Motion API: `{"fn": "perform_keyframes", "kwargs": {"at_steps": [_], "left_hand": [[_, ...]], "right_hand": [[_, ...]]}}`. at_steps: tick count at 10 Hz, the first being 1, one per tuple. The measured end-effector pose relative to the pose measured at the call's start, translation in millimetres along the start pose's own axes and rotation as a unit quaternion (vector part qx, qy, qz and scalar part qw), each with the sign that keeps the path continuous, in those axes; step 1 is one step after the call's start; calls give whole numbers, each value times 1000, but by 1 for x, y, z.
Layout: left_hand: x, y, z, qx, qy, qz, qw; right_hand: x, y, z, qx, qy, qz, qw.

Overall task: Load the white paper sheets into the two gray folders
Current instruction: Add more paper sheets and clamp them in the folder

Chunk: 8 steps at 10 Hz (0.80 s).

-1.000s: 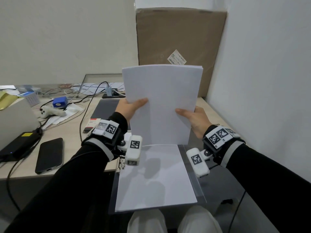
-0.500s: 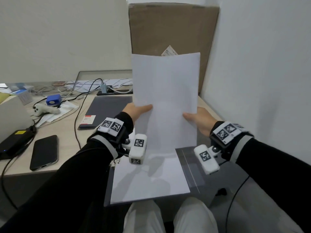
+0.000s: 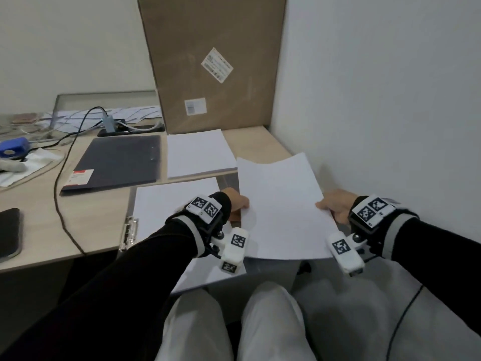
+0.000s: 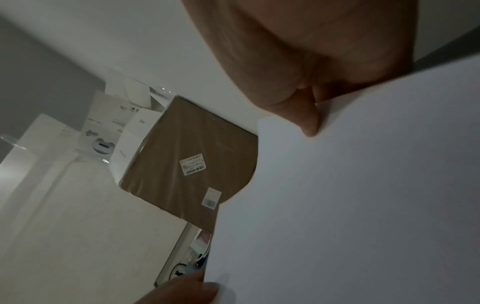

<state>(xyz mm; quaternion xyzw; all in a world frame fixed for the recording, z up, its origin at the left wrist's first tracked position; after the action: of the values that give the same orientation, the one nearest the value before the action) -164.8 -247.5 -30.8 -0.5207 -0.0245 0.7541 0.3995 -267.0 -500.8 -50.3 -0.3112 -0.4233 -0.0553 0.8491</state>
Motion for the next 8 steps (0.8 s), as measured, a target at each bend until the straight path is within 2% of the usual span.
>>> {"fn": "perform_keyframes", "kwargs": {"at_steps": [1, 2, 3, 4, 6, 8], "left_hand": [[-14, -3, -2, -66, 51, -124, 989], [-12, -10, -14, -91, 60, -255, 961], [3, -6, -20, -51, 28, -397, 916], [12, -6, -21, -47, 40, -425, 903], [21, -17, -14, -15, 70, -456, 887], [34, -30, -4, -15, 88, -447, 890]], "right_hand": [[-15, -16, -13, -17, 2, 55, 998], [-15, -16, -2, -10, 11, 46, 999], [-20, -15, 2, 1, 24, 42, 999], [-20, -10, 15, 16, 24, 23, 999], [-26, 3, 25, 23, 68, -31, 997], [-27, 16, 32, 38, 100, -45, 993]]}}
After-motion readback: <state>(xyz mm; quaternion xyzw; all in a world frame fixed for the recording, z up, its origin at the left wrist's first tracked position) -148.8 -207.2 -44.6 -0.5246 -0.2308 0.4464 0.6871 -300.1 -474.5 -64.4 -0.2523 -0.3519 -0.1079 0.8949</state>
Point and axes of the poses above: each hand's wrist, its own z-axis away from the middle knuckle, its own y-axis out of the palm, x = y × z, the point moved 5 cm from there along -z, towards the middle knuckle, and after that the axes turned 2 degrees about -x, right-handed, at the moved point
